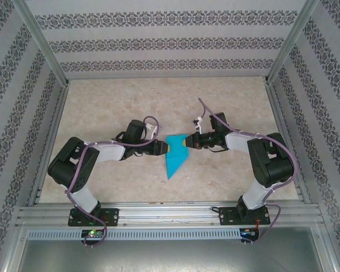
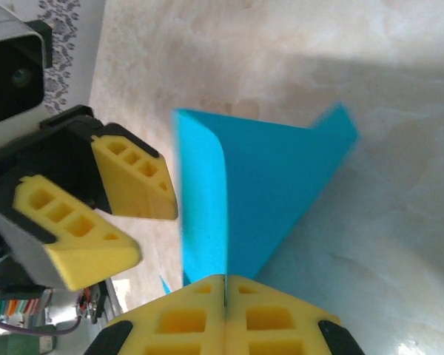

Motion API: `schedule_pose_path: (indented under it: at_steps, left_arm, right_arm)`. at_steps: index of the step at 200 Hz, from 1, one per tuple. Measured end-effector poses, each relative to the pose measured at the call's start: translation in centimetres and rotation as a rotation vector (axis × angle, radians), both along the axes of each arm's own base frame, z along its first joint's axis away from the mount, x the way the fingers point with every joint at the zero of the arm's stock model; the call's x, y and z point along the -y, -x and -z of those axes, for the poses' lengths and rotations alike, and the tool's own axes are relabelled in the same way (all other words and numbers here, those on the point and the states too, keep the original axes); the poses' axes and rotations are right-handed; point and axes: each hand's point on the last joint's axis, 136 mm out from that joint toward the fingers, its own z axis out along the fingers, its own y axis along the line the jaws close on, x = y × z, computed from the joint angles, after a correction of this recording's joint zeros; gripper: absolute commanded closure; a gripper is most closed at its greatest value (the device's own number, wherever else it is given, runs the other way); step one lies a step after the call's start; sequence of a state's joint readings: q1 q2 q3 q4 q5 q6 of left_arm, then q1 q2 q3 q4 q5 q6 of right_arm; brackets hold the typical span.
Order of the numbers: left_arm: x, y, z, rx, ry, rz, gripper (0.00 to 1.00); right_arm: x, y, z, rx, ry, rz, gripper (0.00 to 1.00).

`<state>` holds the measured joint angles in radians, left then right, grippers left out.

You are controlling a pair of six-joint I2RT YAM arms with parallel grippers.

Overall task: Fold a paper plane with a square sheet of paper (fold left side to right side)
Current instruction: Place the paper at the center of the table.

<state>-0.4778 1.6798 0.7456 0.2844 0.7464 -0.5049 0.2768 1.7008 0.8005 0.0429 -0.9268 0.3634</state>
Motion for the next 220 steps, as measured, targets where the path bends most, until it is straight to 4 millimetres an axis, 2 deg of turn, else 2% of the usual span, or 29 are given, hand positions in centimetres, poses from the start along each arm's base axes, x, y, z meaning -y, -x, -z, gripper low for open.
schedule_pose_path:
  at_steps: [14,49,77,102,131,157,186,202,220]
  left_arm:
    - [-0.7,-0.2,-0.7,0.028,-0.033,-0.024,0.51]
    - [-2.2,0.0,-3.9,0.175,-0.163,-0.073,0.50]
    - [0.0,2.0,-6.0,0.304,-0.295,-0.002,0.48]
    - [2.7,4.9,-6.3,0.379,-0.402,0.096,0.44]
    - [5.8,6.8,-5.0,0.427,-0.532,0.187,0.40]
    - [7.6,7.5,-2.2,0.443,-0.672,0.250,0.39]
    - [7.8,7.5,0.8,0.447,-0.831,0.287,0.37]
    - [7.5,7.2,1.6,0.452,-0.892,0.287,0.37]
    - [7.1,6.8,2.1,0.458,-0.938,0.282,0.43]
  right_arm:
    - [0.2,-0.2,0.1,-0.023,0.024,0.016,1.00]
    - [1.0,-0.2,1.0,-0.129,0.090,0.084,1.00]
    - [1.6,0.3,1.8,-0.239,0.128,0.148,1.00]
    - [2.0,0.7,2.3,-0.317,0.150,0.197,1.00]
    - [2.1,0.5,2.3,-0.363,0.160,0.236,1.00]
    - [2.2,0.1,2.1,-0.376,0.162,0.261,1.00]
    - [2.3,0.0,2.2,-0.391,0.166,0.276,1.00]
    - [2.3,0.1,2.4,-0.399,0.169,0.279,1.00]
    - [2.3,0.1,2.7,-0.408,0.173,0.282,1.00]
